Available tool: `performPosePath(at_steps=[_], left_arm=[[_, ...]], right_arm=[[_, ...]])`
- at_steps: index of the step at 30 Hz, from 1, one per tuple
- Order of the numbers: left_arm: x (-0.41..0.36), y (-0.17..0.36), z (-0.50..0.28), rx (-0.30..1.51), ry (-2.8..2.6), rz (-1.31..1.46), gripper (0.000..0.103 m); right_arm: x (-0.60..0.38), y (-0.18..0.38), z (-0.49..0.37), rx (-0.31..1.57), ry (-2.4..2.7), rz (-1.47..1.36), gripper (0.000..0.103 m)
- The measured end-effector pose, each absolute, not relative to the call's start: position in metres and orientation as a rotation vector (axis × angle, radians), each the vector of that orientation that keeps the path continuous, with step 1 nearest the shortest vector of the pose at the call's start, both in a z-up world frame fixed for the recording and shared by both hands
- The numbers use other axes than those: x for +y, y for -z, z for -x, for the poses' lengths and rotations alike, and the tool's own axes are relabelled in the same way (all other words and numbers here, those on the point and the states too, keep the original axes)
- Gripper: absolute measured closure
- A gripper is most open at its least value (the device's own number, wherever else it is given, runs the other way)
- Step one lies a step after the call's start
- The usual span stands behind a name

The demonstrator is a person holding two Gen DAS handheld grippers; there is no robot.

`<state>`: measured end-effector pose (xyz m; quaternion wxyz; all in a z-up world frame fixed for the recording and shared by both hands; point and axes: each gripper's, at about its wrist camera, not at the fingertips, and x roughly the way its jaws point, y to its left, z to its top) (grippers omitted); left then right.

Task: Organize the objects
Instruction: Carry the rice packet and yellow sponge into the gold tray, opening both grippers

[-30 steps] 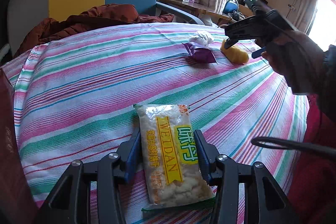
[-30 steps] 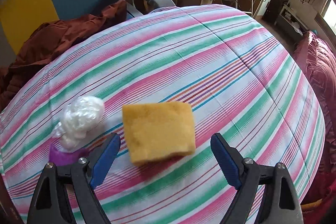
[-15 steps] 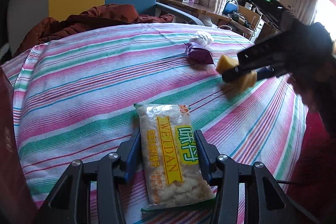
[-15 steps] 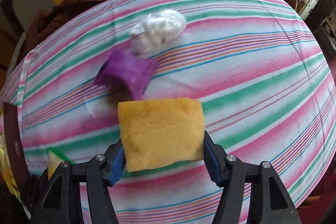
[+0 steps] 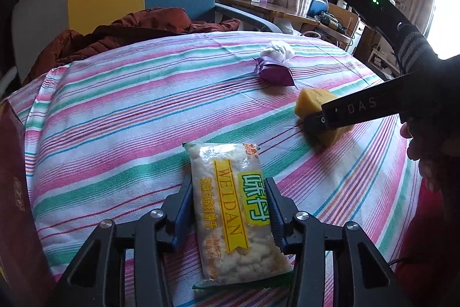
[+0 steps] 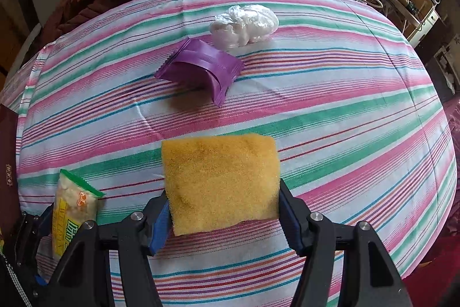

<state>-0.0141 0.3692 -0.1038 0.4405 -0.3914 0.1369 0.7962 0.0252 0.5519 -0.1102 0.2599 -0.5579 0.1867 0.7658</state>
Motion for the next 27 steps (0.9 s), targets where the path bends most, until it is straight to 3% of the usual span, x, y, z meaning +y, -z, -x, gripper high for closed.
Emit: performPosePath(at_steps=[11, 27], left_arm=[[0.354, 0.089, -0.005, 0.378, -2.016, 0.983, 0.057], [0.254, -0.001, -0.015, 0.298, -2.239, 0.818, 0.057]], right_arm=[[0.526, 0.101, -0.015, 0.439, -2.210, 1.545, 0.038], [0.523, 0.085, -0.014, 0.346, -2.294, 1.470, 0.038]])
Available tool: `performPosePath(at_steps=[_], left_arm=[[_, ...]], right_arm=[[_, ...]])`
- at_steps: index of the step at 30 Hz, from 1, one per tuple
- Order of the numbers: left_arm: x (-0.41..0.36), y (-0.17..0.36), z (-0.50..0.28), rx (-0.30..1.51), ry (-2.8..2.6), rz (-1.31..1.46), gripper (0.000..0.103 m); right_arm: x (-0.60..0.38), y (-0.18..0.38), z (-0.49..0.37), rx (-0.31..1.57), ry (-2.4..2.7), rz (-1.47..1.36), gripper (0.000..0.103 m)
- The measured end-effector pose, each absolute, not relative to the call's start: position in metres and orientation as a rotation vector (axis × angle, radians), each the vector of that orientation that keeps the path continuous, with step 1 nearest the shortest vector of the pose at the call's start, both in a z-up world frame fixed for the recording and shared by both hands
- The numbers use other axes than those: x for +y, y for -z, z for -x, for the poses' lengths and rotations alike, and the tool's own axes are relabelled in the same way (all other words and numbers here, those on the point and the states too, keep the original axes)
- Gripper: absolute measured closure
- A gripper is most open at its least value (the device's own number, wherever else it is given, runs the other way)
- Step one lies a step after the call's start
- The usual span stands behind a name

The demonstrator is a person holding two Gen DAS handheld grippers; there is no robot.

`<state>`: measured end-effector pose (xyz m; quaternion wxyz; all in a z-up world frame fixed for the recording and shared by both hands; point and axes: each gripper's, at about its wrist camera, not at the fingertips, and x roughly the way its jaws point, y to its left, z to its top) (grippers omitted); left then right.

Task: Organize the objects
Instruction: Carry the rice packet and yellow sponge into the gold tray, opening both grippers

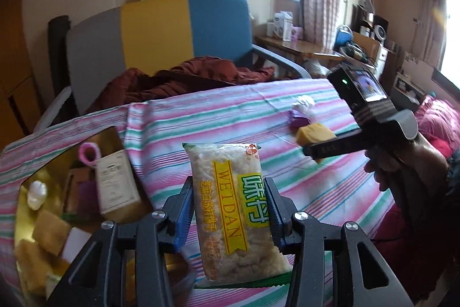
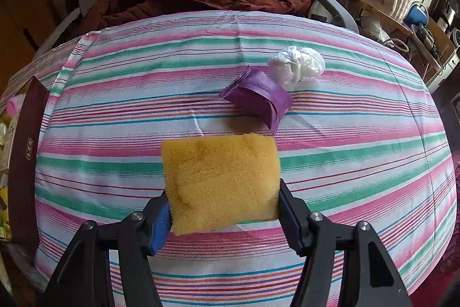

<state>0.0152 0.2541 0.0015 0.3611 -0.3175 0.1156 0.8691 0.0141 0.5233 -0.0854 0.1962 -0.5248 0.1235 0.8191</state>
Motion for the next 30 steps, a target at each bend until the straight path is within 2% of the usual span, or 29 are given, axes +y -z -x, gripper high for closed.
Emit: performPosePath(at_steps=[15, 21, 30], left_arm=[[0.156, -0.004, 0.014, 0.203, -2.430, 0.885, 0.057], [0.127, -0.001, 0.028, 0.170, -2.490, 0.916, 0.057], [0.092, 0.008, 0.035, 0.124, -2.539, 0.967, 0.057]], right_arm=[[0.512, 0.091, -0.005, 0.295, -2.276, 1.492, 0.038], [0.497, 0.068, -0.003, 0.307, -2.324, 1.470, 0.038], [0.409, 0.030, 0.022, 0.287, -2.576, 1.441, 0.038]])
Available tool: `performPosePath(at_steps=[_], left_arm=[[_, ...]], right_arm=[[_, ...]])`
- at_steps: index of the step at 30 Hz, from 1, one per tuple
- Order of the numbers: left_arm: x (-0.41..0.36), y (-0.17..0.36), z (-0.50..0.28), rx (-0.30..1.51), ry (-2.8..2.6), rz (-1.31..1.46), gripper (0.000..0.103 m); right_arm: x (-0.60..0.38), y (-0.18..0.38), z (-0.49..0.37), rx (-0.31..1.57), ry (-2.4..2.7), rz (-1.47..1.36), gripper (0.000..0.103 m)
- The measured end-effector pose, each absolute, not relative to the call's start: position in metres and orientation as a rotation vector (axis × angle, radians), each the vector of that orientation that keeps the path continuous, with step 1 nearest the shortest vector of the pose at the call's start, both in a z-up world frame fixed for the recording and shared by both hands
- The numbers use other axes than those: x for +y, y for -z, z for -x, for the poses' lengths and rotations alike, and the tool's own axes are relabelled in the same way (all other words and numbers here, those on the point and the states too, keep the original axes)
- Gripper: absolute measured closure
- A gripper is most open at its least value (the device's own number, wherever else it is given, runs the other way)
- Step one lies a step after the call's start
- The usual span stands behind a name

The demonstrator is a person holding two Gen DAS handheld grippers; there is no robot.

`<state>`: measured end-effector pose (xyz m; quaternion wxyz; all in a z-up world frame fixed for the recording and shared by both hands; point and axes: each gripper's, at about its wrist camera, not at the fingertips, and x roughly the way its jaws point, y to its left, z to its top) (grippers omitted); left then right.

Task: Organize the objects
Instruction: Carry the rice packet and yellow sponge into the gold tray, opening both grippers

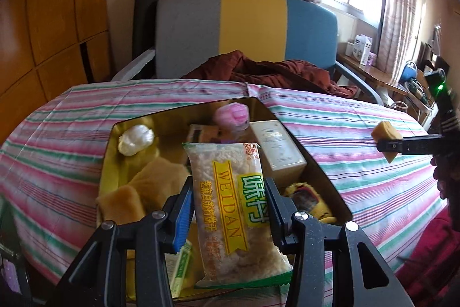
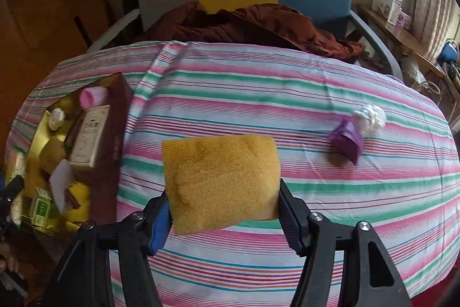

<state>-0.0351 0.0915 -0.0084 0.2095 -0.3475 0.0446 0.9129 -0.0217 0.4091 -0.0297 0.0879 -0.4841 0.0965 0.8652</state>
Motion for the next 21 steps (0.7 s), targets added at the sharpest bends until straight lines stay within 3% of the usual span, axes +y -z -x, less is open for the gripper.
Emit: performPosePath(at_steps=[21], left_arm=[[-0.021, -0.006, 0.068, -0.274, -2.582, 0.999, 0.059]], right_arm=[[0.230, 0.016, 0.089, 0.213, -2.969, 1.552, 0.038]])
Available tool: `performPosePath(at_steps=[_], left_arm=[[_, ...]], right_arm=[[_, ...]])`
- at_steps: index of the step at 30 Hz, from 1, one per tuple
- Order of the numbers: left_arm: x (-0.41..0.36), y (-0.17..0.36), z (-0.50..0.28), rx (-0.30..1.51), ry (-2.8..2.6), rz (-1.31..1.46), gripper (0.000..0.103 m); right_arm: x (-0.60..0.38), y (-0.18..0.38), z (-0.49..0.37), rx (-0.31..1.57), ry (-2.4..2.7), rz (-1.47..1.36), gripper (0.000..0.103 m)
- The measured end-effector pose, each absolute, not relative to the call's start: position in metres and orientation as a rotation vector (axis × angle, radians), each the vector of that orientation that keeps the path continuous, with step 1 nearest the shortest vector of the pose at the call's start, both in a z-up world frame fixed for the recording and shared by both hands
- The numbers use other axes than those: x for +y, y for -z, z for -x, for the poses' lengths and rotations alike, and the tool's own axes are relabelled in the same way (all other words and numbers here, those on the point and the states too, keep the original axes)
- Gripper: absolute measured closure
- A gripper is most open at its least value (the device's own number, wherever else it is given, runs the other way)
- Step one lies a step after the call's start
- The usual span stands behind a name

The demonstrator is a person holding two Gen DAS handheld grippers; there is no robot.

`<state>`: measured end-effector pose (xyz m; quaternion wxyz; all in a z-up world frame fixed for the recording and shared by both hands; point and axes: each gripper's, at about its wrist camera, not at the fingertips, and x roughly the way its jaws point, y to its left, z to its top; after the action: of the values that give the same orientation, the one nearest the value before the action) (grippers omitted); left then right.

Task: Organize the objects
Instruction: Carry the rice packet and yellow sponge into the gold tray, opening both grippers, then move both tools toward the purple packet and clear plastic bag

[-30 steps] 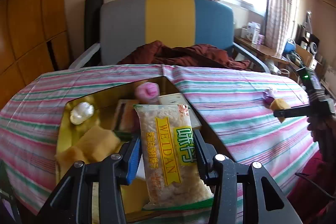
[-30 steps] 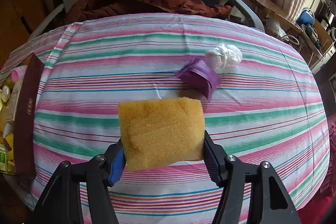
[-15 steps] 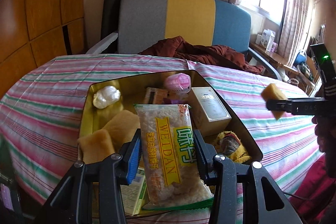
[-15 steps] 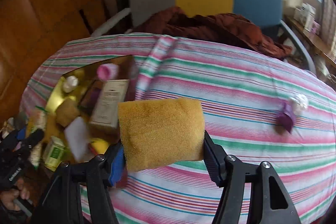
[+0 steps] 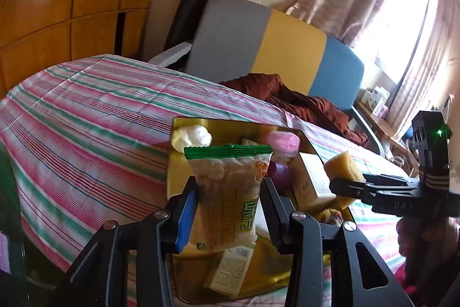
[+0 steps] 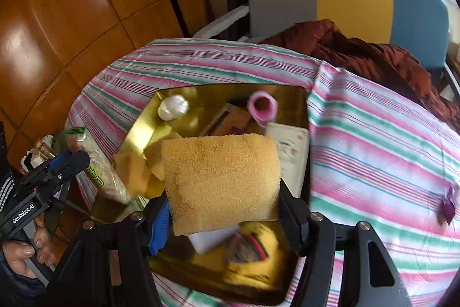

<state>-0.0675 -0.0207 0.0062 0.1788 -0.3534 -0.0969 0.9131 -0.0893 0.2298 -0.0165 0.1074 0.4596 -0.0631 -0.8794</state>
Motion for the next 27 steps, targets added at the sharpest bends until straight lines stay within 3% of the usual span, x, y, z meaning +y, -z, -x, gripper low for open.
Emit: performPosePath(at_steps=[13, 14, 16, 17, 27], left_arm=[[-0.012, -0.013, 0.143, -0.297, -2.545, 1.025, 0.059], [-0.008, -0.010, 0.150, -0.268, -2.539, 1.066, 0.056], [-0.002, -0.003, 0.162, -0.253, -2.524, 1.108, 0.027], [-0.001, 0.000, 0.167, -0.252, -2.527, 1.113, 0.023], [-0.009, 0.007, 0.144, -0.208, -2.637, 1.074, 0.022]], right_arm=[[0.196, 0.025, 0.141, -0.173, 2.570, -1.360, 0.036], [0.195, 0.027, 0.143, -0.174, 2.571, -1.365, 0.035], [0.196, 0.034, 0.149, -0.186, 2.575, -1.397, 0.026], [0.196, 0.036, 0.151, -0.197, 2.580, -1.409, 0.021], [0.198, 0.046, 0.124, -0.225, 2.585, -1.409, 0.020]])
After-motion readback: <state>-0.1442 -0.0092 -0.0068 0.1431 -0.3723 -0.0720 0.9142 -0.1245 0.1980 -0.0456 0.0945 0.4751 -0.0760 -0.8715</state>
